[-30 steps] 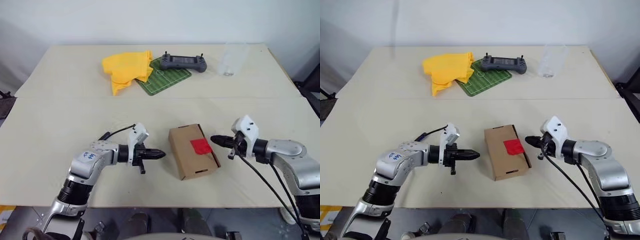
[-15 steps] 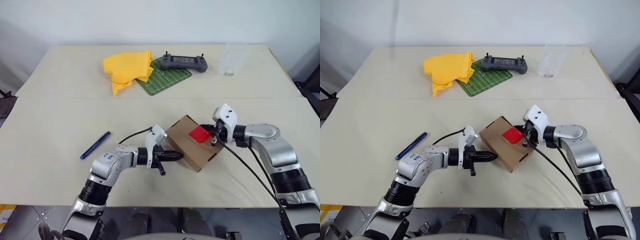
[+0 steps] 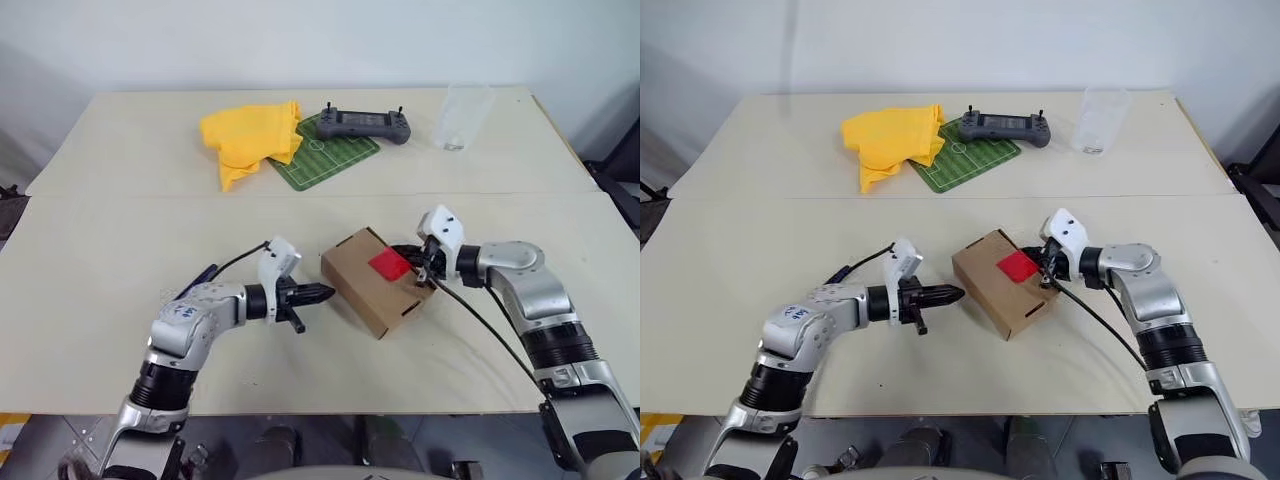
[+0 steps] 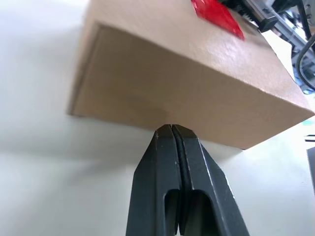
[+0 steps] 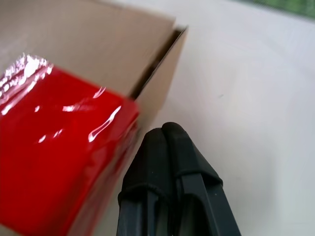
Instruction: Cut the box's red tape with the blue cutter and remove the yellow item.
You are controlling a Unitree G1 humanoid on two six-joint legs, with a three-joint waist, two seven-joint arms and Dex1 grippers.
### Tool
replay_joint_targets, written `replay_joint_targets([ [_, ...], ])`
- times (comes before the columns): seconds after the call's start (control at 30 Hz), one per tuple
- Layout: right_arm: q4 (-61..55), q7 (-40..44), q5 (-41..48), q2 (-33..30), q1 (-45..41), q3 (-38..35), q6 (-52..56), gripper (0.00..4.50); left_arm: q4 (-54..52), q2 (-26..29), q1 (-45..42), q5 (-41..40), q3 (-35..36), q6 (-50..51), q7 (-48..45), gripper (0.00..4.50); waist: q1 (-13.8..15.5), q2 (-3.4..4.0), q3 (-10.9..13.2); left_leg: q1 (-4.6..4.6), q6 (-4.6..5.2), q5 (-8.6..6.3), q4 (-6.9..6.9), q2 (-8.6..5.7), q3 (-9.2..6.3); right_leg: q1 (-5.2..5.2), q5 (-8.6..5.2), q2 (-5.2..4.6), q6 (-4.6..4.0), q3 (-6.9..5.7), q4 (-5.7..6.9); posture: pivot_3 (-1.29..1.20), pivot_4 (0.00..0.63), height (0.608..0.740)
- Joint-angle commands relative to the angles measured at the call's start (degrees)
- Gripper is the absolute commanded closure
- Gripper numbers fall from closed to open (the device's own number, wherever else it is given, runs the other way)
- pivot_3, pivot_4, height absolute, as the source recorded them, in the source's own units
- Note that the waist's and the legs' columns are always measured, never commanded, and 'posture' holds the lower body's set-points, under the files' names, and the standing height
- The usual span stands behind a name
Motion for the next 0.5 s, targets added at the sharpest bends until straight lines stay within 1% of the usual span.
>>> replay_joint_targets([
  [0.03,-4.19,0.72,3.89,-2.82,1.28,-6.52,-1.35,4.11,-5.3,3.41,2.74,-2.33,4.44,-6.3,-4.29,4.32,0.0,0.01,0.0,-0.01,0.0,0.0,-0.01,0.01,0.0,0.0,0.0,0.0,0.0,0.0,-0.02,0.0,0.15,0.74],
  [0.1,-7.95,1.84,7.14,-4.38,4.12,-10.69,-1.92,3.62,-7.36,6.54,5.81,-2.41,8.58,-12.42,-7.16,3.95,0.01,0.01,0.01,-0.01,0.0,0.0,-0.06,0.02,-0.01,-0.01,0.0,-0.01,0.0,-0.01,-0.05,0.0,0.15,0.74],
  [0.13,-10.55,2.86,9.51,-5.32,6.06,-12.59,-0.34,3.3,-8.27,7.97,7.54,-2.99,10.91,-14.69,-8.6,3.66,0.07,0.01,0.01,-0.03,0.0,0.0,-0.09,0.03,-0.03,-0.02,0.0,-0.01,0.0,-0.02,-0.08,0.0,0.15,0.74],
  [0.17,-13.52,3.68,11.16,-6.58,8.72,-14.85,-0.31,2.87,-8.93,9.58,9.63,-3.91,14.57,-16.9,-9.92,3.27,0.11,0.02,0.01,-0.03,-0.01,-0.01,-0.13,0.06,-0.04,-0.02,-0.01,-0.01,-0.03,-0.04,-0.12,0.0,0.15,0.74],
  [0.2,-16.42,4.74,13.02,-7.73,11.41,-16.99,-0.07,2.6,-9.34,11.3,11.95,-5.1,18.08,-18.7,-11.78,3.02,0.15,0.02,0.01,-0.03,-0.01,-0.01,-0.17,0.07,-0.05,-0.02,-0.01,0.0,-0.03,-0.05,-0.17,0.0,0.15,0.74],
  [0.3,-24.31,5.83,16.87,-10.13,18.99,-21.83,0.55,1.57,-7.1,16.3,19.95,-4.7,26.84,-25.52,-16.77,2.12,-0.03,0.05,0.0,-0.02,-0.01,-0.05,-0.25,0.13,-0.03,0.0,-0.02,0.02,-0.04,-0.05,-0.3,0.0,0.15,0.74],
  [0.37,-29.19,4.85,19.56,-10.82,23.29,-24.56,2.78,0.88,-2.83,18.63,24.12,-4.17,32.65,-28.36,-17.87,1.49,0.02,0.09,-0.01,0.0,0.02,-0.07,-0.25,0.12,0.03,0.01,-0.02,0.01,-0.04,0.01,-0.31,0.0,0.15,0.74],
  [0.43,-35.65,8.24,19.92,-13.35,31.03,-25.63,2.87,0.23,5.01,18.92,23.16,-7.45,42.37,-27.38,-12.55,0.88,0.35,0.12,0.0,0.03,0.04,-0.07,-0.21,0.11,0.03,0.07,-0.01,-0.01,-0.04,0.0,-0.3,0.0,0.15,0.74],
  [0.47,-38.57,9.5,20.37,-13.25,33.98,-25.92,1.34,0.0,8.97,20.21,23.75,-7.34,45.11,-28.52,-13.02,0.58,0.59,0.09,0.0,0.05,0.05,-0.08,-0.21,0.12,0.0,0.1,-0.01,0.0,-0.05,-0.03,-0.29,0.0,0.15,0.74],
  [0.5,-41.17,8.53,23.7,-11.34,35.6,-27.48,1.2,0.0,12.8,22.03,24.95,-6.03,46.98,-30.11,-13.72,0.26,0.81,0.0,-0.02,0.05,0.05,-0.08,-0.21,0.13,-0.04,0.11,-0.01,0.02,-0.05,-0.07,-0.29,0.0,0.15,0.74],
])
